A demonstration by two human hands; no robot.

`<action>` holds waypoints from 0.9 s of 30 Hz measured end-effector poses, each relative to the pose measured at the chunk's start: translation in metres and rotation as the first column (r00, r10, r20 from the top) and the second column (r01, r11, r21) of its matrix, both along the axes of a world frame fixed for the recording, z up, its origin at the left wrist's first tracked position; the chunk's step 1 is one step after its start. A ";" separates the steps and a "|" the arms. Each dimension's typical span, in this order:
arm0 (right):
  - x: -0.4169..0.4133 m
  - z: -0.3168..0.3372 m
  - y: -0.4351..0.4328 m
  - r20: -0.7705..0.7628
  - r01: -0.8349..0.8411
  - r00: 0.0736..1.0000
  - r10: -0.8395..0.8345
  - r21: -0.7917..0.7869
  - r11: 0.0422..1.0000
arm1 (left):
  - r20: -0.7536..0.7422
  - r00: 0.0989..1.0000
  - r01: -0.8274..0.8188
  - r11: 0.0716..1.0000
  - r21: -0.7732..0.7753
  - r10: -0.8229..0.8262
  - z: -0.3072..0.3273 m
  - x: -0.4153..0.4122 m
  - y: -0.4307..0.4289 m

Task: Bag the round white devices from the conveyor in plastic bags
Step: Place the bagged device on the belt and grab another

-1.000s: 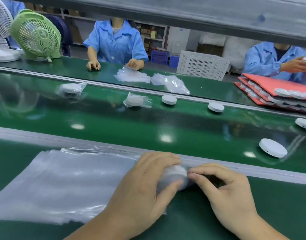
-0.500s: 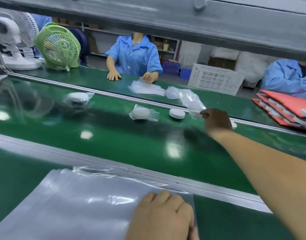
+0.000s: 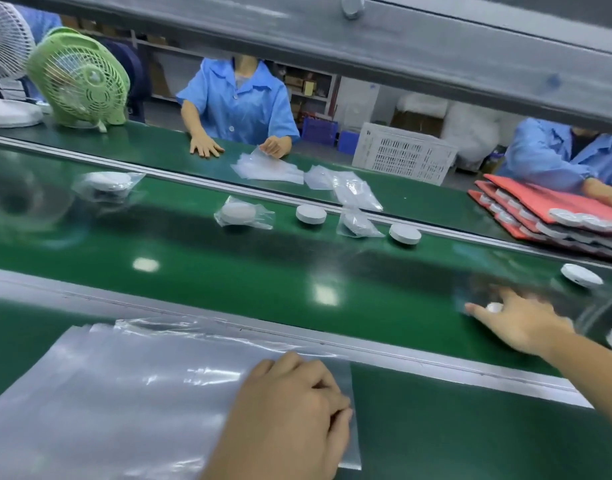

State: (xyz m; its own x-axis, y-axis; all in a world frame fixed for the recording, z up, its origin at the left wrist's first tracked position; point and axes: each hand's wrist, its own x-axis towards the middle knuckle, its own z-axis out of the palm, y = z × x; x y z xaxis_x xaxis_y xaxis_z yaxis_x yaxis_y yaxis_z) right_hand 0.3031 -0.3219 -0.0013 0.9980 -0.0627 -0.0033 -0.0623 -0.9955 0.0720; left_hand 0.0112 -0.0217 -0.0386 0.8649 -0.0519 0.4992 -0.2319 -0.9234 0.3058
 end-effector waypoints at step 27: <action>-0.215 -0.032 0.081 0.686 -0.988 0.115 0.718 0.007 0.152 | -0.114 0.967 -0.230 0.973 -0.009 0.227 0.010 -0.011 0.001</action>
State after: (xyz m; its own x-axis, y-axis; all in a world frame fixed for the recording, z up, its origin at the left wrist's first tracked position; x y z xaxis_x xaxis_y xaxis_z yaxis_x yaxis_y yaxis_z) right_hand 0.0881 -0.2410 -0.0333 0.1775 0.7094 0.6821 0.9695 -0.2450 0.0025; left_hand -0.0001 -0.0207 -0.0283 0.9028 0.1636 0.3977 0.0213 -0.9407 0.3386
